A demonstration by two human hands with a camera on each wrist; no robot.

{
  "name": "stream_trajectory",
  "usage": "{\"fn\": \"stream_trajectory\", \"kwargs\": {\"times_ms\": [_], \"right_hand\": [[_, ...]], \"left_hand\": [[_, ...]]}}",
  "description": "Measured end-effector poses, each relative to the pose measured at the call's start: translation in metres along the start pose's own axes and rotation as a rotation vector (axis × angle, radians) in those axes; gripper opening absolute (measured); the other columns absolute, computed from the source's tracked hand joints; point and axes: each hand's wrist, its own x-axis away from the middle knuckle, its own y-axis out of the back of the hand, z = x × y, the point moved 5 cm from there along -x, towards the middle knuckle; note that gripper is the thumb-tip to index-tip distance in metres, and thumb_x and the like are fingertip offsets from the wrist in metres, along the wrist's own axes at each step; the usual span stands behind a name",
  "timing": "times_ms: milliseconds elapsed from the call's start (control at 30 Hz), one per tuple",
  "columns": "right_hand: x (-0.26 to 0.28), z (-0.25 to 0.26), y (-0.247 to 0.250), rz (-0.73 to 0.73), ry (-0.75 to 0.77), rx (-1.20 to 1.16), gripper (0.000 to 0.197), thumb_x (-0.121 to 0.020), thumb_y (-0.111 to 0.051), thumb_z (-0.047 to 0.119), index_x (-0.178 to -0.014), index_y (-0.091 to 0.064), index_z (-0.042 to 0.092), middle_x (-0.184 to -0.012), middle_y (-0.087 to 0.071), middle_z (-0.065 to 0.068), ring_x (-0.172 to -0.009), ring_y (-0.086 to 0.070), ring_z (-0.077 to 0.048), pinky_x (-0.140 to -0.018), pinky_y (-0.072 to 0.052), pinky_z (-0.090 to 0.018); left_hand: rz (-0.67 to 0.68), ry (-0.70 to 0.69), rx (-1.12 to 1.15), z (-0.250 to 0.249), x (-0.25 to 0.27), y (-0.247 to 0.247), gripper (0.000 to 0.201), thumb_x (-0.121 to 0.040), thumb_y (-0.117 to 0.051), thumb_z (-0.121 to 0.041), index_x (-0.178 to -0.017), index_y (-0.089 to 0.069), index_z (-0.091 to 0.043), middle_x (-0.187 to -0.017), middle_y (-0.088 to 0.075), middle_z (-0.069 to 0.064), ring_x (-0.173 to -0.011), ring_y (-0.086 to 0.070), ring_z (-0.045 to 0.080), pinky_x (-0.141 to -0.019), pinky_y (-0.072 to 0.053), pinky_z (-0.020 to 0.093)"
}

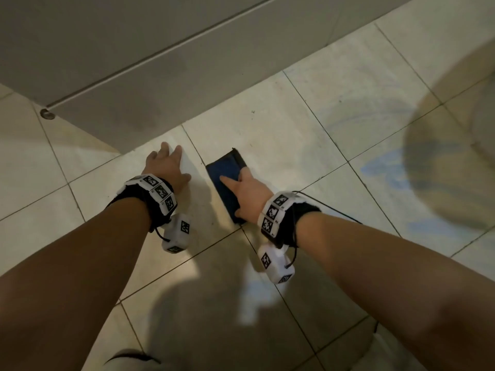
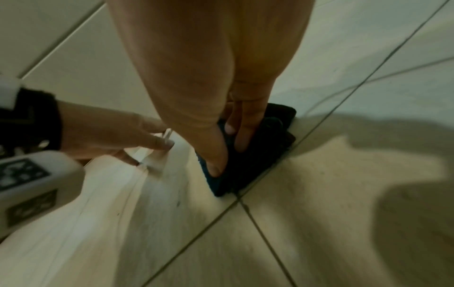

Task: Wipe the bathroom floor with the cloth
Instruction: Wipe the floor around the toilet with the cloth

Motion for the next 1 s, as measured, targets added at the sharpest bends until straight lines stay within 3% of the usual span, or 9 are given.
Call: {"fn": "stream_trajectory", "kwargs": {"times_ms": [167, 333, 400, 567, 700, 767, 900, 1000], "right_hand": [[-0.002, 0.006, -0.008, 0.015, -0.020, 0.026, 0.095, -0.087, -0.071, 0.021, -0.158, -0.009, 0.031, -0.139, -0.022, -0.014, -0.079, -0.049, -0.024, -0.076, -0.054, -0.035], [0.001, 0.007, -0.007, 0.000, -0.070, -0.016, 0.098, -0.084, -0.072, 0.014, -0.158, -0.008, 0.026, -0.140, -0.020, -0.015, -0.105, -0.051, -0.033, -0.077, -0.053, -0.038], [0.002, 0.000, -0.004, -0.014, -0.077, -0.015, 0.098, -0.083, -0.071, 0.014, -0.158, -0.008, 0.027, -0.141, -0.021, -0.015, -0.109, -0.050, -0.033, -0.078, -0.052, -0.038], [0.004, -0.056, 0.022, -0.106, -0.131, -0.054, 0.092, -0.082, -0.067, 0.010, -0.156, -0.017, 0.030, -0.139, -0.026, -0.018, -0.108, -0.053, -0.037, -0.087, -0.052, -0.039], [0.009, -0.126, 0.051, -0.171, -0.295, -0.146, 0.091, -0.080, -0.066, 0.011, -0.155, -0.020, 0.033, -0.141, -0.025, -0.017, -0.108, -0.055, -0.037, -0.098, -0.049, -0.039], [0.009, -0.153, 0.062, -0.174, -0.372, -0.131, 0.092, -0.081, -0.070, 0.017, -0.155, -0.019, 0.035, -0.143, -0.024, -0.017, -0.105, -0.058, -0.037, -0.097, -0.050, -0.036], [0.011, -0.172, 0.074, -0.154, -0.390, -0.115, 0.102, -0.076, -0.082, 0.032, -0.155, -0.019, 0.036, -0.145, -0.026, -0.015, -0.117, -0.053, -0.037, -0.101, -0.047, -0.037], [0.013, -0.167, 0.070, -0.156, -0.365, -0.081, 0.100, -0.079, -0.080, 0.034, -0.156, -0.017, 0.034, -0.147, -0.025, -0.015, -0.122, -0.049, -0.034, -0.102, -0.045, -0.037]], "left_hand": [[-0.030, -0.010, -0.016, 0.000, -0.002, -0.002, 0.085, -0.091, -0.055, -0.051, -0.155, -0.008, -0.022, -0.161, -0.003, 0.009, -0.143, -0.022, 0.040, -0.116, -0.028, 0.047], [-0.019, 0.009, -0.019, 0.000, -0.003, 0.000, 0.086, -0.090, -0.056, -0.052, -0.155, -0.008, -0.022, -0.161, -0.005, 0.010, -0.143, -0.022, 0.040, -0.116, -0.028, 0.047], [-0.016, 0.013, -0.017, -0.001, -0.002, 0.001, 0.085, -0.090, -0.057, -0.051, -0.155, -0.009, -0.021, -0.160, -0.007, 0.009, -0.142, -0.024, 0.040, -0.115, -0.030, 0.047], [-0.018, -0.003, -0.003, -0.001, -0.003, 0.002, 0.082, -0.087, -0.060, -0.049, -0.151, -0.018, -0.020, -0.156, -0.016, 0.013, -0.136, -0.030, 0.043, -0.110, -0.035, 0.051], [-0.015, 0.008, 0.004, -0.001, -0.002, 0.003, 0.081, -0.086, -0.061, -0.048, -0.149, -0.020, -0.019, -0.155, -0.017, 0.013, -0.134, -0.032, 0.045, -0.108, -0.037, 0.052], [-0.015, 0.013, 0.002, -0.002, -0.002, 0.003, 0.082, -0.086, -0.061, -0.047, -0.151, -0.019, -0.019, -0.156, -0.015, 0.013, -0.135, -0.031, 0.045, -0.110, -0.036, 0.051], [-0.018, 0.015, -0.019, -0.004, 0.000, 0.003, 0.081, -0.088, -0.060, -0.046, -0.151, -0.017, -0.019, -0.158, -0.011, 0.014, -0.136, -0.029, 0.044, -0.111, -0.034, 0.048], [-0.016, 0.007, -0.010, -0.004, 0.001, 0.003, 0.081, -0.088, -0.059, -0.046, -0.151, -0.016, -0.019, -0.159, -0.009, 0.014, -0.137, -0.028, 0.044, -0.111, -0.034, 0.049]]}}
